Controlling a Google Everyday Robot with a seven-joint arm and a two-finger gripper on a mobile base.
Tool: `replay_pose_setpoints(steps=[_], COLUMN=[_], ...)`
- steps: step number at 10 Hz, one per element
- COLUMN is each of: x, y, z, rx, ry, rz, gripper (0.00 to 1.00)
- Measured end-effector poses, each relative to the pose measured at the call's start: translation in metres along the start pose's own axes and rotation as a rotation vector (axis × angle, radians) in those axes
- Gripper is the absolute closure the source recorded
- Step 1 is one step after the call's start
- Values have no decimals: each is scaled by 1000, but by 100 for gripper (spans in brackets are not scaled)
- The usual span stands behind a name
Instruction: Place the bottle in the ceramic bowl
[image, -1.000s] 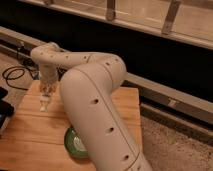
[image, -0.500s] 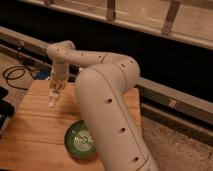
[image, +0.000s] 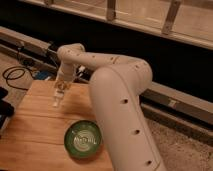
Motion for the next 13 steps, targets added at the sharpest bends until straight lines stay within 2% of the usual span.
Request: replay_pose_setpoints(steps=[3,5,7,10,13], x=[36,70,101,119,149], y=[-60,-78,-78,-60,-61], z=[-24,-38,-49,-47,-42], rx=[-157,-253,-297,-288,-186], ry=[-58,-112,-160,-160,-121], rz=[-26,-105,-157,-204,-146], gripper=[100,100,100,100,100])
